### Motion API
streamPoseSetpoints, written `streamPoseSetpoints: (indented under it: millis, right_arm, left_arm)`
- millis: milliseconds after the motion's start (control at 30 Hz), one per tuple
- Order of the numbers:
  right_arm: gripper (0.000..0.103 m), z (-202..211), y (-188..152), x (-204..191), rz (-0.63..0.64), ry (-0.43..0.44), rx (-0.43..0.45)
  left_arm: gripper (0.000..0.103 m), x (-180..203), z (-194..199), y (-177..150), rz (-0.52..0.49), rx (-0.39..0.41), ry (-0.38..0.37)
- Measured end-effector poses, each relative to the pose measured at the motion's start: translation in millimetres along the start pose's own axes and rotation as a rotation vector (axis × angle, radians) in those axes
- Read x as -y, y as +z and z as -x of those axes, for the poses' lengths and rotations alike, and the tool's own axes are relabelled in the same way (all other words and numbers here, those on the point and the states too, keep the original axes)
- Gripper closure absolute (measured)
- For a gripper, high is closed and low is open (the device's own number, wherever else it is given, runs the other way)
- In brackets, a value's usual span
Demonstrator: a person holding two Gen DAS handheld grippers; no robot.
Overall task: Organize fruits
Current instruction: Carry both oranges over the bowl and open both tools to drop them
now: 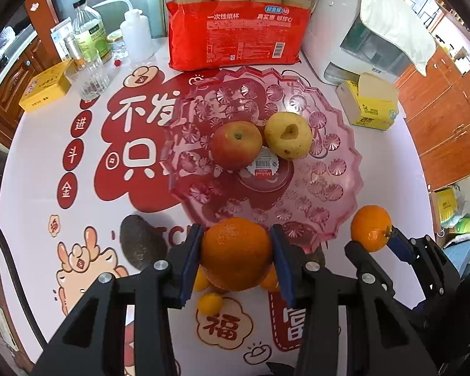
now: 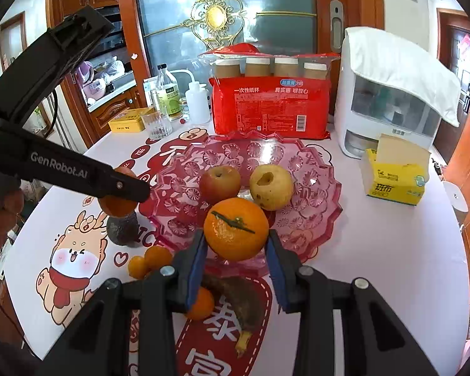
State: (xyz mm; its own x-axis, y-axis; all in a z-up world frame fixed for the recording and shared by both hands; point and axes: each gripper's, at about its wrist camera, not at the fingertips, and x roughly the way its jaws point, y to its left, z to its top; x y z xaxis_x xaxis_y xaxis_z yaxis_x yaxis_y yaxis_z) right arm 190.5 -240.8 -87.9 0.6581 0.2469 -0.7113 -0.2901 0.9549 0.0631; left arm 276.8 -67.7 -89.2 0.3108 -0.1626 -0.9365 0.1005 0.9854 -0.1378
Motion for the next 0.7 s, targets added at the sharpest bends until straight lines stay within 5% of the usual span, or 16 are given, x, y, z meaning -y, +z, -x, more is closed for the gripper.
streamPoseSetpoints:
  millis: [633, 700]
  right_arm:
    - [0.063, -41.8, -7.4, 30.9, -0.106, 0.063, -0.084]
    - [0.063, -42.0, -7.5, 32.9, -0.127, 0.066, -0.084]
  left_arm:
    - [0.059, 15.8, -50.2, 14.6, -0.006, -0.058, -0.063]
    - [0.047, 14.5, -44.5, 14.5, 0.002, -0.033, -0.075]
